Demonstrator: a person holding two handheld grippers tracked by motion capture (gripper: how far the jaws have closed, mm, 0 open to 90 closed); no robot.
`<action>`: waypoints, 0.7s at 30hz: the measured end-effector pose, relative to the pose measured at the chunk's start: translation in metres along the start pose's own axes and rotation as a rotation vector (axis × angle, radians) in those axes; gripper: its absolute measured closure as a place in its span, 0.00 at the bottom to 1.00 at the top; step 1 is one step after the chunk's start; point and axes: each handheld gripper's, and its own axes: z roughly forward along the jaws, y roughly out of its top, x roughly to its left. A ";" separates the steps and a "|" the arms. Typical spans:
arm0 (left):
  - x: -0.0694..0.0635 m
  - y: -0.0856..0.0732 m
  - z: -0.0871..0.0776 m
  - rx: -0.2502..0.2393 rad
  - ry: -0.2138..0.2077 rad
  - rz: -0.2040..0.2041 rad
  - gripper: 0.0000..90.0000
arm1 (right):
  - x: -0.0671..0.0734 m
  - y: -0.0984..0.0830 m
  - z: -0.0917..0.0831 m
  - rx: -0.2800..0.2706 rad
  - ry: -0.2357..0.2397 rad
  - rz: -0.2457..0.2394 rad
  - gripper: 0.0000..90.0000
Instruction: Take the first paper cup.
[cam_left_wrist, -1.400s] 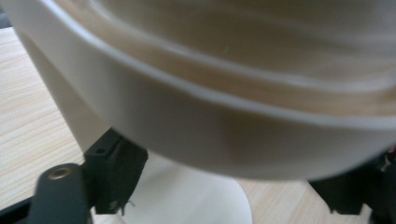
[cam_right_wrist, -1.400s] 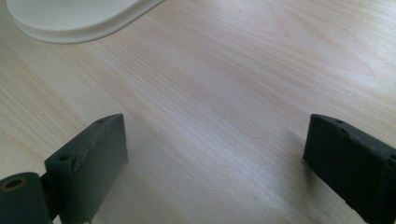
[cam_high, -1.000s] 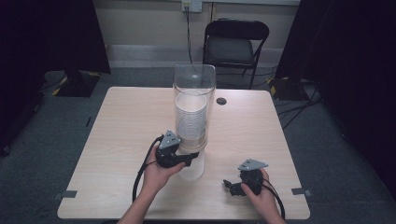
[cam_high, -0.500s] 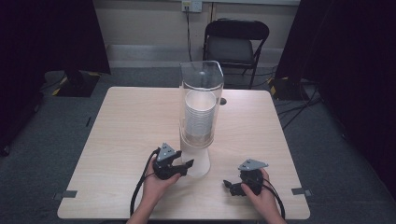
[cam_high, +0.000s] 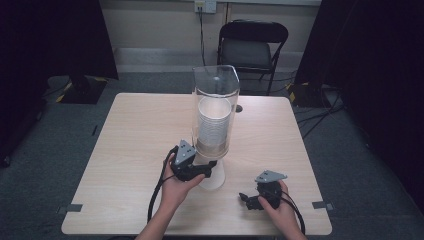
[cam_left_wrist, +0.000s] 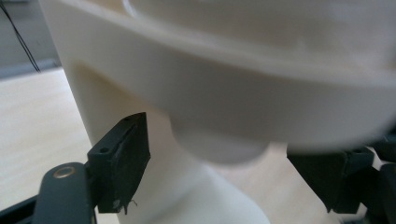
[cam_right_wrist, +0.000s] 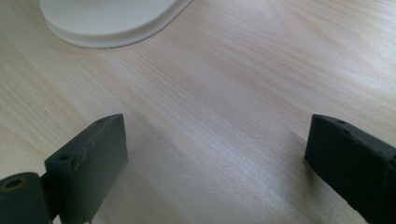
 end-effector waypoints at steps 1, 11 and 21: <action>0.000 0.001 0.001 0.004 -0.001 0.000 0.24 | 0.000 0.000 0.000 0.000 0.000 0.000 0.06; -0.005 0.001 0.015 -0.019 0.009 0.022 0.37 | 0.000 0.000 0.000 0.000 0.000 0.000 0.06; -0.007 0.000 0.016 -0.012 -0.001 0.060 0.39 | 0.000 0.000 0.000 0.000 0.000 -0.001 0.06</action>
